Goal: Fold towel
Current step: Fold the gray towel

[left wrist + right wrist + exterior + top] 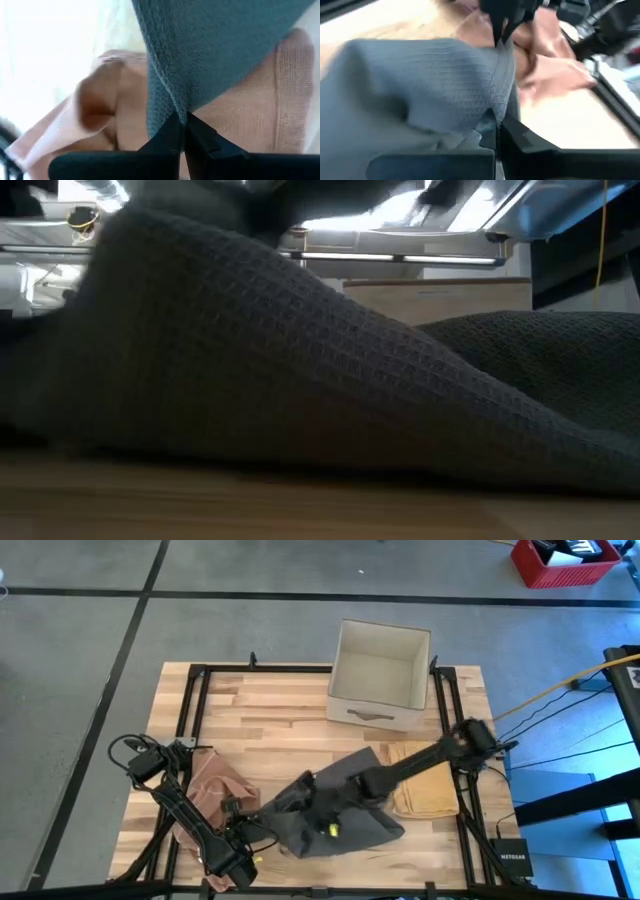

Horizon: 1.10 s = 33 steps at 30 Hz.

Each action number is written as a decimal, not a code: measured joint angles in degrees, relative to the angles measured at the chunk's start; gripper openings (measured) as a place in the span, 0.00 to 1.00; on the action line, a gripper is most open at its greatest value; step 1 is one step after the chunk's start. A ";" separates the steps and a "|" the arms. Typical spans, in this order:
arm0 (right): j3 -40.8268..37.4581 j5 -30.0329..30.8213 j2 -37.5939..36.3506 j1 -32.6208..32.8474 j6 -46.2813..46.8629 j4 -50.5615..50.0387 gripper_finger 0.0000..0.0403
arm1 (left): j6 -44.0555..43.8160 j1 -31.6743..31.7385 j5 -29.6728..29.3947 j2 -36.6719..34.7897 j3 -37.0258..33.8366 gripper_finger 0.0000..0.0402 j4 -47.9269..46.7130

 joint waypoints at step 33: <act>12.62 40.46 -36.23 1.89 4.24 -26.53 0.02 | 41.93 17.05 -48.10 -36.61 23.03 0.00 3.55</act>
